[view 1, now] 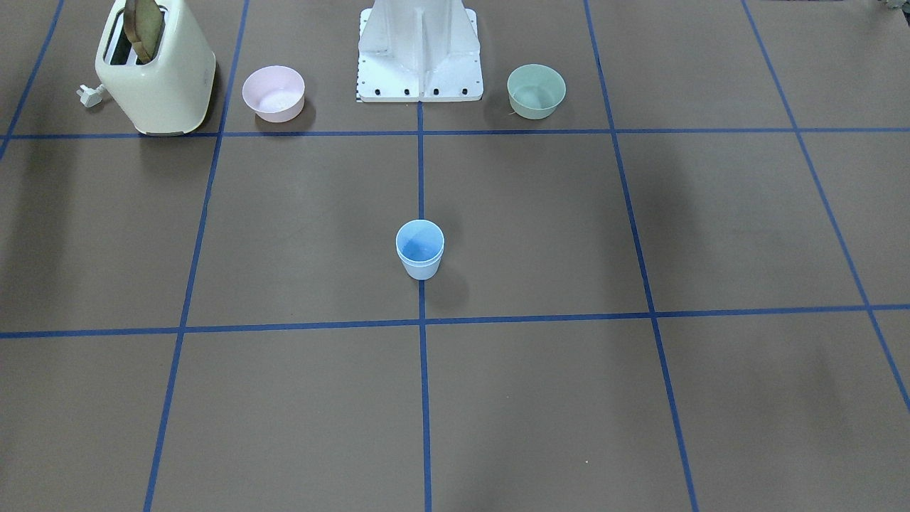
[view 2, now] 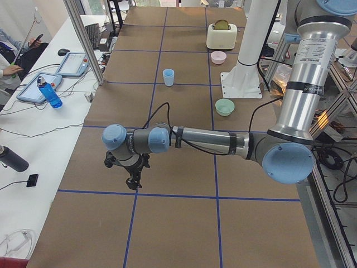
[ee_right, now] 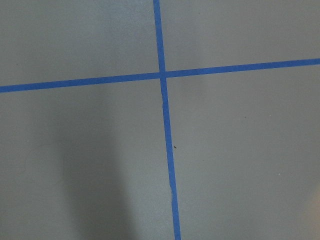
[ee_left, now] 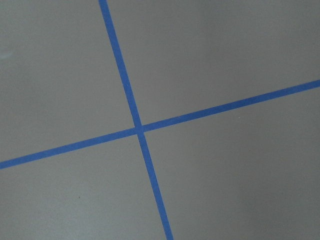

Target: Stack blue cups with both arms

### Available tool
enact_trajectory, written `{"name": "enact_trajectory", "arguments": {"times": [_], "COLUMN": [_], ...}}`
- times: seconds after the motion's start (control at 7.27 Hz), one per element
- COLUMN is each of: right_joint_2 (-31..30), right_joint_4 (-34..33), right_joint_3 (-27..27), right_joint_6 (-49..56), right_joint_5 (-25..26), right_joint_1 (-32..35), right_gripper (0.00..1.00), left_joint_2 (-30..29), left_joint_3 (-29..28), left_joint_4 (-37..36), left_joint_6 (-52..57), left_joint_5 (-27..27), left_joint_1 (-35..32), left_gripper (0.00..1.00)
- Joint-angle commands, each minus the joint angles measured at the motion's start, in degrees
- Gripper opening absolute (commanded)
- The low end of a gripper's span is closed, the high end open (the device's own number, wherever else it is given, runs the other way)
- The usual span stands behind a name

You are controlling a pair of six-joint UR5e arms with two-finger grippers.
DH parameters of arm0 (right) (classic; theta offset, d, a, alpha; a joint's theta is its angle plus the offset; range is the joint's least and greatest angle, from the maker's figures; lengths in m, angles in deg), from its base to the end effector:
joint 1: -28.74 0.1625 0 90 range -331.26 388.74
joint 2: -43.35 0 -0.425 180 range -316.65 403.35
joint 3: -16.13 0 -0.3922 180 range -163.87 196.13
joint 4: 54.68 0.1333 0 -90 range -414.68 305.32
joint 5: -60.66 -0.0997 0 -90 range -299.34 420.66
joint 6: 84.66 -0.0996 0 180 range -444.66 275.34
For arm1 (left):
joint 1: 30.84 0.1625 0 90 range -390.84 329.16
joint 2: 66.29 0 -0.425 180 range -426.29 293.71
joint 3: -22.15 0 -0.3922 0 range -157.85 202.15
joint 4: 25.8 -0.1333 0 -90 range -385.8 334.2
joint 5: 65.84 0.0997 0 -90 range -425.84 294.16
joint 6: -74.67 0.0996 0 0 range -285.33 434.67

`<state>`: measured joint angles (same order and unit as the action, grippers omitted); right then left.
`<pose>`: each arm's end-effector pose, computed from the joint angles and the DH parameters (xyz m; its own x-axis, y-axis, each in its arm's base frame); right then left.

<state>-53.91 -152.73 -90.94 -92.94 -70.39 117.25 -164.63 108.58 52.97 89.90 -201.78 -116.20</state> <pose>0.0566 -0.4363 0.5893 0.7492 0.1045 0.6540 -0.0828 0.9945 -0.0641 -0.0175 -0.5470 0.6304 0.6540 0.2367 -0.7185 -0.2614 0.9620 0.0790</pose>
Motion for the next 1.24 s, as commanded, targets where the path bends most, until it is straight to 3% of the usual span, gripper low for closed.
{"name": "enact_trajectory", "arguments": {"times": [0.0, 1.1], "right_joint_2": [-0.2, -1.4], "right_joint_4": [0.0, 0.5], "right_joint_3": [-0.5, -2.9], "right_joint_6": [0.0, -0.1], "right_joint_5": [0.0, -0.4], "right_joint_1": [0.0, 0.0], "right_gripper": [1.0, 1.0], "left_joint_2": [9.9, 11.7], "left_joint_3": [10.6, 11.1], "left_joint_4": [-0.4, -0.3], "left_joint_6": [-0.8, -0.7], "left_joint_5": [0.1, -0.2], "left_joint_1": [-0.2, -0.2], "left_gripper": [0.99, 0.99]}}
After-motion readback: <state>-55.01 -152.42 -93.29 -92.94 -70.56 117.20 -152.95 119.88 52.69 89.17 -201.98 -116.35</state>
